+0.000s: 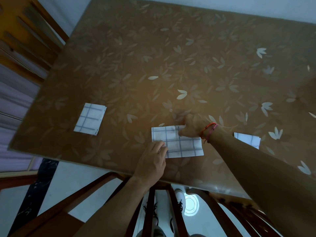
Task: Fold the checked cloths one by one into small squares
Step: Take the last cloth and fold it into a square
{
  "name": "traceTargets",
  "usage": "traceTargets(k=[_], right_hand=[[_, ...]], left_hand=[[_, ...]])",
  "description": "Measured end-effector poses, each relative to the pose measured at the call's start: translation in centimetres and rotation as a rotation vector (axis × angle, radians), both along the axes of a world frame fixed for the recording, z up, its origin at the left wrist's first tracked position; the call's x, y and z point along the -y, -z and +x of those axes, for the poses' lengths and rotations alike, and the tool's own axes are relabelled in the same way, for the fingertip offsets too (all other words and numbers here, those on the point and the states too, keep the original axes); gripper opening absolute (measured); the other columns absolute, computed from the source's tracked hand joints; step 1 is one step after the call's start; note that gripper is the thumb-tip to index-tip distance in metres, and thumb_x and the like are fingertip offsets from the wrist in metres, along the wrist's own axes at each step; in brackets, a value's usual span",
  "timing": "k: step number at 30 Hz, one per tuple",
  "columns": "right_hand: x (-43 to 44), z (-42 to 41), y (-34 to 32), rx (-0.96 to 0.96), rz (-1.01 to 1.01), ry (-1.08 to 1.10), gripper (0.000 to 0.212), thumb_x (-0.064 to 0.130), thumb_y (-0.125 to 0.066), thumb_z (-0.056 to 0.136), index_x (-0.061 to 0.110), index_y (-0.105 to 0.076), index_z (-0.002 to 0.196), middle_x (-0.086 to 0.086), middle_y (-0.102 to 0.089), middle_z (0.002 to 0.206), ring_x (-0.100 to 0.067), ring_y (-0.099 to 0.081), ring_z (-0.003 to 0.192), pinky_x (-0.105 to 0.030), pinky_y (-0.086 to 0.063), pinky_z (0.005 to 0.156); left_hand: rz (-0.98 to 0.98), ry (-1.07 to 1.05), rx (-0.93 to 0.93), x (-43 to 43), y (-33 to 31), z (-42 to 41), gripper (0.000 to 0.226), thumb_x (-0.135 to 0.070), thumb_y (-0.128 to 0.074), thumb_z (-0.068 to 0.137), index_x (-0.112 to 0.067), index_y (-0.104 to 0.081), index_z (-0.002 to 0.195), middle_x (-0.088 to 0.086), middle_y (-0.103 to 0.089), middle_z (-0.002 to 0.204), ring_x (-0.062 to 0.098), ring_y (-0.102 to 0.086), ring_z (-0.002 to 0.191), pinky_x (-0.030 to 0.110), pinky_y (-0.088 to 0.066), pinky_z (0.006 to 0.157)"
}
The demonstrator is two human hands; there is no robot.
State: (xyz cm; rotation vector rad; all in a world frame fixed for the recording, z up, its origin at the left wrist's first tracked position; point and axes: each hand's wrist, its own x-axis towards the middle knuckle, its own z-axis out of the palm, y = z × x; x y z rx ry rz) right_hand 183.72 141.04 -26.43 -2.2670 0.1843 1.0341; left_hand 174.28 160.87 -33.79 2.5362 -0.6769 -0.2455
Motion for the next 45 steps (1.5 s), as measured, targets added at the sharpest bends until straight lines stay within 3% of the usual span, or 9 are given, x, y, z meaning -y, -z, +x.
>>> traceTargets(k=[1,3,7,12,17,23,28,33,45], right_hand=[[1.1,-0.8,0.7,0.056,-0.173,-0.430,0.049,0.007,-0.019,0.106,-0.010,-0.002,0.148,-0.022,-0.010,0.159,-0.029,-0.012,0.148,-0.004,-0.032,0.100],[1.7,-0.3,0.5,-0.110,-0.451,-0.404,0.050,0.014,-0.029,0.105,-0.002,-0.015,0.150,-0.015,-0.021,0.158,-0.027,-0.023,0.145,-0.025,-0.021,0.115],[0.3,0.4,0.1,0.104,-0.211,-0.141,0.027,0.017,-0.056,0.086,0.020,-0.068,0.110,0.000,-0.067,0.115,-0.021,-0.061,0.104,-0.029,-0.050,0.085],[9.8,-0.5,19.0,0.050,-0.210,0.107,0.012,0.018,-0.064,0.090,0.010,-0.056,0.088,-0.026,-0.059,0.092,-0.027,-0.070,0.095,-0.036,-0.058,0.065],[2.6,-4.3,1.9,0.219,-0.029,0.412,0.001,0.020,-0.071,0.081,0.021,-0.071,0.081,0.005,-0.065,0.077,-0.009,-0.058,0.073,-0.022,-0.043,0.065],[2.9,-9.3,3.3,0.094,0.094,0.786,0.004,0.012,-0.076,0.074,0.012,-0.072,0.077,0.000,-0.065,0.071,-0.016,-0.062,0.070,-0.022,-0.048,0.060],[2.0,-12.4,4.6,0.002,0.210,1.019,0.017,0.012,-0.081,0.055,0.009,-0.074,0.070,-0.011,-0.074,0.083,-0.030,-0.071,0.082,-0.048,-0.060,0.078],[1.6,-13.6,4.6,0.023,0.222,1.003,0.016,0.005,-0.078,0.067,0.006,-0.074,0.082,-0.011,-0.072,0.086,-0.027,-0.068,0.081,-0.035,-0.059,0.075],[2.9,-13.9,4.5,0.070,0.245,0.643,0.033,-0.003,-0.052,0.087,0.018,-0.063,0.110,-0.001,-0.059,0.090,-0.023,-0.063,0.086,-0.028,-0.058,0.051]], left_hand=[[-0.006,-0.008,-0.001,-0.2,0.1,0.1,0.030,-0.010,-0.059,0.087,-0.011,-0.059,0.117,0.001,-0.050,0.123,0.016,-0.045,0.117,0.027,-0.040,0.103],[0.011,-0.008,0.003,-0.1,0.1,0.1,0.029,-0.010,-0.058,0.087,-0.011,-0.059,0.116,0.000,-0.049,0.123,0.016,-0.046,0.117,0.029,-0.042,0.102],[0.015,0.009,0.020,-0.4,0.0,0.0,0.032,-0.012,-0.058,0.088,-0.012,-0.057,0.120,0.001,-0.049,0.128,0.016,-0.043,0.123,0.032,-0.041,0.105],[0.029,0.022,0.065,-0.6,-0.2,-0.8,0.039,-0.012,-0.063,0.084,-0.013,-0.055,0.122,0.001,-0.051,0.127,0.017,-0.045,0.123,0.036,-0.042,0.104],[0.075,0.023,0.100,0.0,-0.4,-1.5,0.050,-0.019,-0.072,0.078,-0.011,-0.056,0.124,0.005,-0.056,0.127,0.022,-0.052,0.120,0.039,-0.046,0.100],[0.073,0.028,0.159,0.6,-0.2,-2.4,0.060,-0.025,-0.080,0.071,-0.012,-0.057,0.124,0.006,-0.058,0.127,0.022,-0.052,0.120,0.039,-0.042,0.100],[0.033,0.040,0.267,0.4,0.2,-3.4,0.044,-0.024,-0.069,0.075,-0.013,-0.060,0.116,0.005,-0.060,0.120,0.023,-0.054,0.113,0.038,-0.039,0.096],[0.010,0.064,0.285,-0.2,0.5,-4.0,0.032,-0.025,-0.051,0.081,-0.014,-0.064,0.108,0.003,-0.064,0.113,0.022,-0.056,0.108,0.037,-0.037,0.093],[0.023,0.045,0.199,-0.8,0.8,-4.0,0.034,-0.015,-0.081,0.070,-0.015,-0.067,0.101,0.001,-0.066,0.108,0.022,-0.058,0.107,0.037,-0.035,0.095]])
